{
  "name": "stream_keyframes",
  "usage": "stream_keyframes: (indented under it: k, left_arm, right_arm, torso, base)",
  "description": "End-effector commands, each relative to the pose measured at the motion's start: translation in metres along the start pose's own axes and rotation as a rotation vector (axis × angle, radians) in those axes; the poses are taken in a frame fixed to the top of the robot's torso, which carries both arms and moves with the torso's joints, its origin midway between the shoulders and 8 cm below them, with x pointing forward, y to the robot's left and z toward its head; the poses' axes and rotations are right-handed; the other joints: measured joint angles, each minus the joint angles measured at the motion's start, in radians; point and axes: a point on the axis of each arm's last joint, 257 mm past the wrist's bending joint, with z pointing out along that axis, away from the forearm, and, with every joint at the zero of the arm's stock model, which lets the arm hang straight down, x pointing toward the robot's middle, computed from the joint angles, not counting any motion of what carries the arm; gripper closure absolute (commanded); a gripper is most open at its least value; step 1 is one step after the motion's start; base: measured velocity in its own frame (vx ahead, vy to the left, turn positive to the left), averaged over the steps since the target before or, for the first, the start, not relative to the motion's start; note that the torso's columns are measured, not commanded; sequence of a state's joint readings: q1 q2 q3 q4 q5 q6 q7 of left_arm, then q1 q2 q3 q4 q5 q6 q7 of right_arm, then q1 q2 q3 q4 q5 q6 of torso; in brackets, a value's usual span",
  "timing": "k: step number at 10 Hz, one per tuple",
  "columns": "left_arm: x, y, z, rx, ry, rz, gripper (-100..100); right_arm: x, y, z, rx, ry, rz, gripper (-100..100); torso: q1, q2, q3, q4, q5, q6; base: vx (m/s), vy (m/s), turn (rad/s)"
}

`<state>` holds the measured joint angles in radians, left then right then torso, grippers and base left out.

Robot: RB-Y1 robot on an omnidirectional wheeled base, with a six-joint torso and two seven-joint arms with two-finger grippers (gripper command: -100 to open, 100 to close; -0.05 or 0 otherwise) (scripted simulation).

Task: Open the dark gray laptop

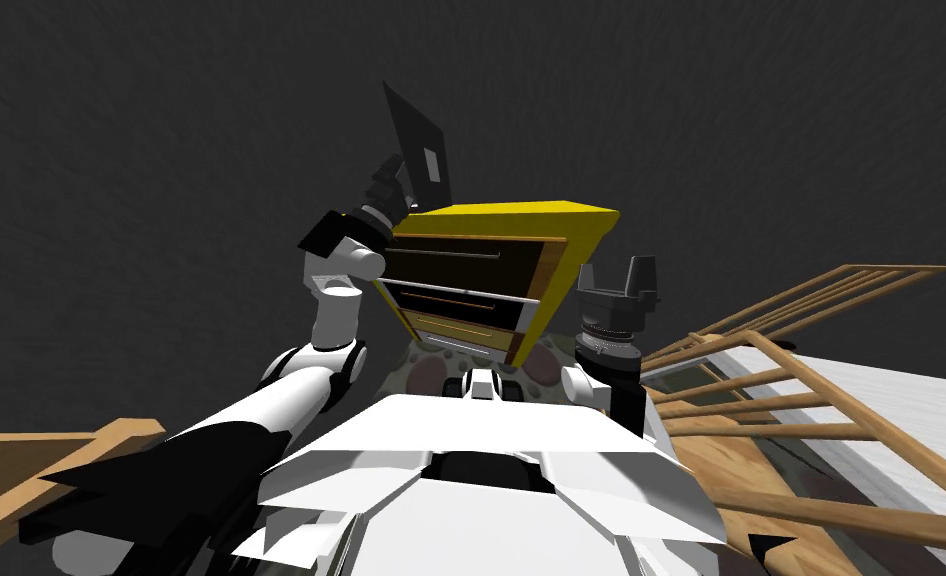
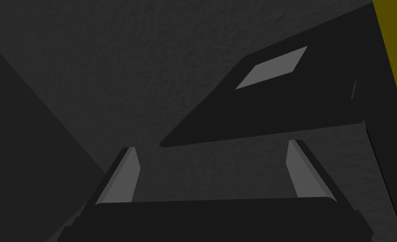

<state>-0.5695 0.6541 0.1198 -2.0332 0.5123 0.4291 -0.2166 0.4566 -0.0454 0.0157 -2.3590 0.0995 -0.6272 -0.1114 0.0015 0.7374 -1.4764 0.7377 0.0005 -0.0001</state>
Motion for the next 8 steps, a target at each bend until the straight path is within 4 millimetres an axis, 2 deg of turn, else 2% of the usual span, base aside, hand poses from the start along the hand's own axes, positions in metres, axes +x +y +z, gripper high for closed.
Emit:
stream_keyframes:
  k: [1, 6, 7, 8]
  left_arm:
    - [-0.008, 0.004, 0.013, -0.058, 0.021, 0.015, -100]
    - [-0.026, 0.003, 0.026, -0.131, 0.041, 0.049, -100]
    - [-0.021, 0.003, 0.025, -0.119, 0.039, 0.043, -100]
    - [-0.029, -0.007, 0.027, -0.124, 0.038, 0.044, -100]
  right_arm:
    - [0.000, 0.000, 0.000, 0.000, 0.000, 0.000, 0]
    - [0.000, 0.000, 0.000, 0.000, 0.000, 0.000, 0]
    - [0.000, 0.000, 0.000, 0.000, 0.000, 0.000, 0]
    - [0.000, 0.000, 0.000, 0.000, 0.000, 0.000, 0]
  torso:
    - [-0.002, 0.001, 0.000, 0.000, 0.000, 0.000]
    - [-0.001, 0.000, 0.000, 0.000, 0.000, 0.000]
    - [-0.001, 0.000, 0.000, 0.000, -0.001, 0.000]
    - [-0.002, 0.001, 0.000, 0.000, -0.001, 0.000]
  base:
    - [0.080, 0.027, -0.040]
    - [0.056, 0.028, -0.042]
    - [0.018, 0.011, -0.008]
    - [0.086, -0.017, -0.015]
